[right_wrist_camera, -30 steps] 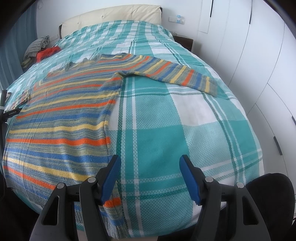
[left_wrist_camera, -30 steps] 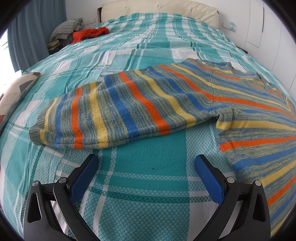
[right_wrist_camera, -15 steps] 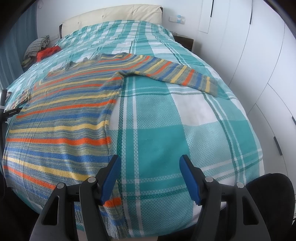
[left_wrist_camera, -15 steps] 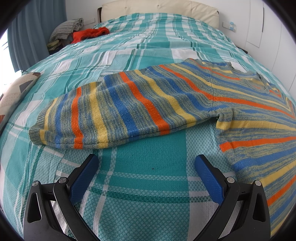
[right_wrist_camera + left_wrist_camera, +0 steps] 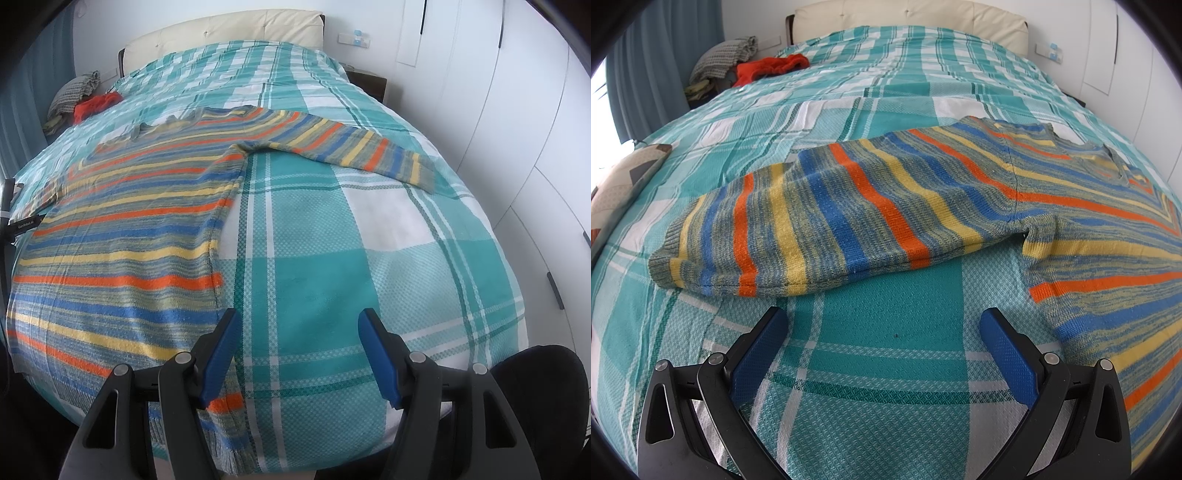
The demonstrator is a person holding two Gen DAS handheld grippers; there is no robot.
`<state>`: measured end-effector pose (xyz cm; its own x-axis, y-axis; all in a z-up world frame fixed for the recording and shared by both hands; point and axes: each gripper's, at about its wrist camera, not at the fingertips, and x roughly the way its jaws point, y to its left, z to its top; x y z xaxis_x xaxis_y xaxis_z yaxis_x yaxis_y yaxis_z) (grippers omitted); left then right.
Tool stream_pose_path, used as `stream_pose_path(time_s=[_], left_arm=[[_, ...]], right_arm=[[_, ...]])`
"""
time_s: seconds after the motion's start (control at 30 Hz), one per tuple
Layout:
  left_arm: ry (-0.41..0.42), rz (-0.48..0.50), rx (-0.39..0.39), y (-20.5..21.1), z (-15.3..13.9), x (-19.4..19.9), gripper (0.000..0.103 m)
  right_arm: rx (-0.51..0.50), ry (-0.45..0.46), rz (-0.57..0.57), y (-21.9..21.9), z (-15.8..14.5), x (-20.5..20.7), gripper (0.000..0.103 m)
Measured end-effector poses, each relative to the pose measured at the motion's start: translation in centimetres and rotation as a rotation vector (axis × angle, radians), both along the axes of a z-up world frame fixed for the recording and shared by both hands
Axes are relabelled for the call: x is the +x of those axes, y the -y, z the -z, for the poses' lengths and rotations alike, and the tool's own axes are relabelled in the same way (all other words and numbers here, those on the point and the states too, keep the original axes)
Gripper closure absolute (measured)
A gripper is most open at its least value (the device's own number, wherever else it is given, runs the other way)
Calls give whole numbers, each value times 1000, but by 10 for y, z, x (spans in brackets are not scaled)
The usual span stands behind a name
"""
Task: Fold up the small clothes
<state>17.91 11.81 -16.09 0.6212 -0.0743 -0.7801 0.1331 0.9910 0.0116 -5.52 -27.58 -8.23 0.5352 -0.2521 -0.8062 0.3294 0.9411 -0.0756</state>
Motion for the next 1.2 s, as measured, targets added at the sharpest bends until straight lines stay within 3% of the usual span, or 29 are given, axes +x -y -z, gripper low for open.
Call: stream_pose_path(time_s=[1.2], left_arm=[[0, -1, 1, 0, 1, 0, 0]], right_arm=[[39, 16, -8, 1, -3, -1, 38]])
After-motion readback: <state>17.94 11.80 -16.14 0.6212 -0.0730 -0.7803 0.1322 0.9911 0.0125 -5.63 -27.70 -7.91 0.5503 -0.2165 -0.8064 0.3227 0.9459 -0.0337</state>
